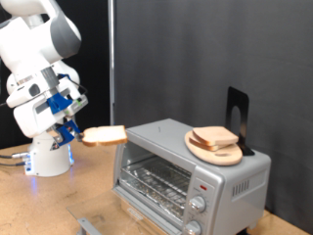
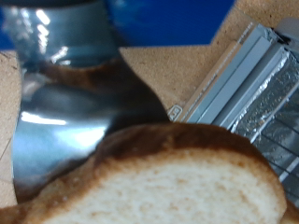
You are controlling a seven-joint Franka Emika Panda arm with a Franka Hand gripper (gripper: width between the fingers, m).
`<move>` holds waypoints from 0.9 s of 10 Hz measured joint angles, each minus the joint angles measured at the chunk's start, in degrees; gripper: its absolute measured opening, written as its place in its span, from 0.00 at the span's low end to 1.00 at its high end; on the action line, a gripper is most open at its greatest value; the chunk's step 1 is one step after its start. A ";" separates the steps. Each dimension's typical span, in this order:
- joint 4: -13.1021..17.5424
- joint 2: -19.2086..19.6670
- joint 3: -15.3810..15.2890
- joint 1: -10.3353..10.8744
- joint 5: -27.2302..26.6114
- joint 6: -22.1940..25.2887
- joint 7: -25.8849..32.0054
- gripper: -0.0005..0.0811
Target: Make a piece of toast with the oven
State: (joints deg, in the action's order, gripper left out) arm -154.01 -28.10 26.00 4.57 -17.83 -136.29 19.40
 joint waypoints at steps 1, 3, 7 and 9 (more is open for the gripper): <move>0.31 1.24 0.15 0.00 0.27 0.07 0.56 0.55; -0.08 1.27 0.13 0.04 0.10 -0.04 0.55 0.55; -3.48 5.11 -0.15 0.83 -0.62 -8.19 0.59 0.55; -3.81 8.68 0.30 2.78 -3.90 -11.96 2.18 0.55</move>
State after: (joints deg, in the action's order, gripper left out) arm -157.82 -19.42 26.31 7.35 -21.73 -148.26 21.58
